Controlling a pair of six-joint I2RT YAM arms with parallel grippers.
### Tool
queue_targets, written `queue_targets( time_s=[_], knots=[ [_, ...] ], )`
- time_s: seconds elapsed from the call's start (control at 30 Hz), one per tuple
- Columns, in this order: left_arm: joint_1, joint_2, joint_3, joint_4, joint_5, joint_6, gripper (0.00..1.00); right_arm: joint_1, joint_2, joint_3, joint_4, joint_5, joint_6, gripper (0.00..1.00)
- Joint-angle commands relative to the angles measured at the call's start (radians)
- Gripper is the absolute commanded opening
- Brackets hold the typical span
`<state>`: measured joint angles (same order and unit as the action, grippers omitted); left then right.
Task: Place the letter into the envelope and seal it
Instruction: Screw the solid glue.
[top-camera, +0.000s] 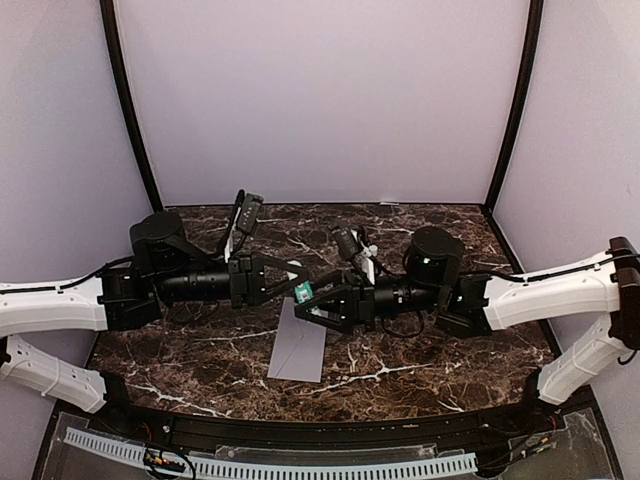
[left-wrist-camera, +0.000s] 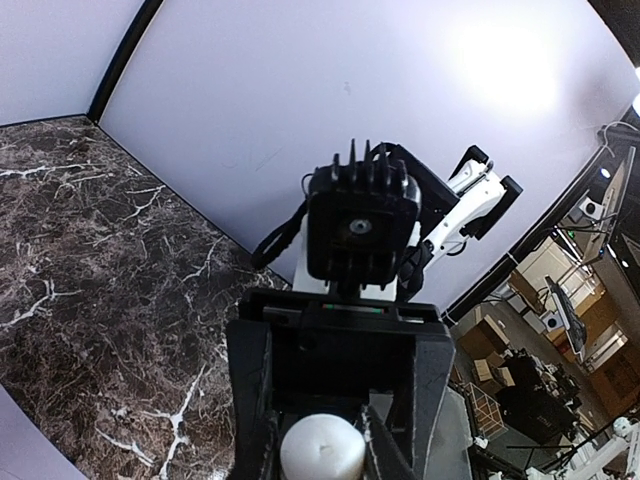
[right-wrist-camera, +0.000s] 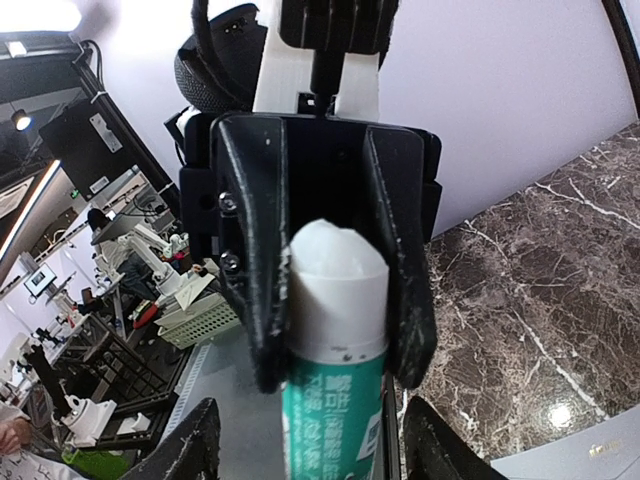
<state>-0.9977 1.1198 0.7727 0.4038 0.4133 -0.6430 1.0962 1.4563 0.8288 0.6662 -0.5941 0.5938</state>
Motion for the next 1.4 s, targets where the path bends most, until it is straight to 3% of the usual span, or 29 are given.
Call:
queue_targets(
  time_s=[0.0,0.07,0.23,0.5,0.73,0.97,1.03,1.07,1.2,1.37],
  knots=[
    [-0.001,0.008,0.058,-0.058,-0.032,0.022,0.00,-0.034,-0.067,-0.044,0.052,-0.050,0.009,0.60],
    [0.000,0.013,0.061,-0.058,-0.036,0.021,0.00,-0.042,-0.079,-0.056,0.044,-0.068,0.012,0.59],
    [0.003,0.027,0.066,-0.064,-0.052,0.013,0.00,-0.051,-0.075,-0.065,0.022,-0.111,0.020,0.41],
    [0.003,0.035,0.063,-0.045,-0.036,0.002,0.00,-0.052,-0.026,-0.069,0.087,-0.152,0.069,0.34],
    [0.003,0.033,0.060,-0.042,-0.033,-0.001,0.00,-0.052,-0.003,-0.073,0.126,-0.146,0.089,0.36],
    [0.004,0.036,0.063,-0.041,-0.029,-0.009,0.00,-0.052,0.010,-0.069,0.131,-0.145,0.094,0.08],
    [0.003,0.040,0.062,-0.041,-0.022,-0.010,0.10,-0.052,0.005,-0.074,0.145,-0.128,0.099,0.02],
    [0.002,0.042,0.061,-0.039,-0.020,-0.013,0.23,-0.053,0.000,-0.078,0.153,-0.124,0.101,0.01],
    [0.004,0.052,0.057,-0.023,0.016,-0.016,0.46,-0.055,-0.004,-0.066,0.157,-0.115,0.094,0.00],
    [0.003,0.063,0.058,-0.024,0.039,-0.025,0.51,-0.055,0.003,-0.058,0.174,-0.116,0.098,0.00]
  ],
)
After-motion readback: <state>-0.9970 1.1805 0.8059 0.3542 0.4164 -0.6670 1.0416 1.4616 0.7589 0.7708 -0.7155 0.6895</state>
